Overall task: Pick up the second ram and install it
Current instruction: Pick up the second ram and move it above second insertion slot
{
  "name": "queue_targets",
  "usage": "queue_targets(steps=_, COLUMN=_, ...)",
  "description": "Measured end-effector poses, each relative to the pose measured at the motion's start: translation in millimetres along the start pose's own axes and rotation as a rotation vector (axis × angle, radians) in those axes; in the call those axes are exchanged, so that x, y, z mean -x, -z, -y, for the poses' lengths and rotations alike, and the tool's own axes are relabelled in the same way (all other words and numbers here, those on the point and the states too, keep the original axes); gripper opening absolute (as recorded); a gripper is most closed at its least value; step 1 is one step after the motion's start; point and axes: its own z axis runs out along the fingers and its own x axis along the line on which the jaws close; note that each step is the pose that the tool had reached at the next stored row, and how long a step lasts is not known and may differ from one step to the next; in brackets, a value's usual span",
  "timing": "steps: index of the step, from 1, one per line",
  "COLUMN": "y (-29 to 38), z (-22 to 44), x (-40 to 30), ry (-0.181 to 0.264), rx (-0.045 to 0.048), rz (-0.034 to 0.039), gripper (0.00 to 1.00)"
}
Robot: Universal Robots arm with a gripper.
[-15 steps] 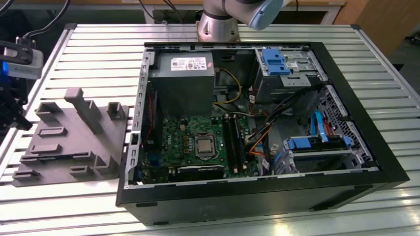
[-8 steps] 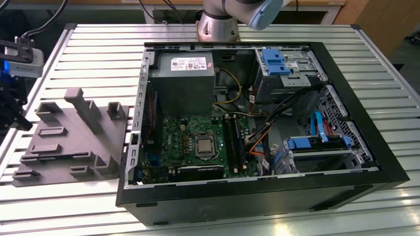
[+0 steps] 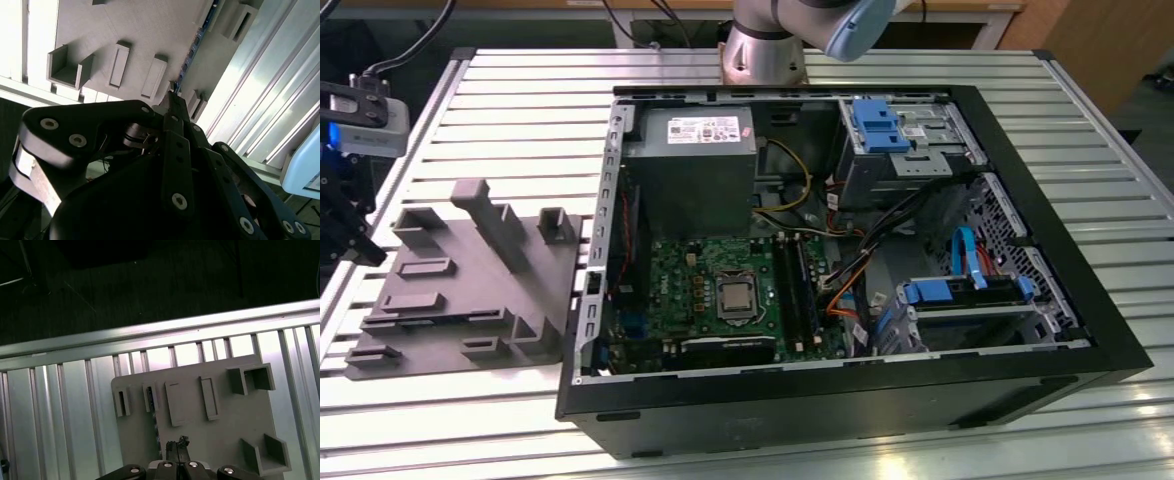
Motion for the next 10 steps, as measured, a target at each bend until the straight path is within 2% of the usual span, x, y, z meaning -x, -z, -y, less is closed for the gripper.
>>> queue_targets(steps=10, y=-5.1, z=0.2, x=-0.1, ry=0.005, rx=0.0001, rz=-0.0002, gripper=0.11)
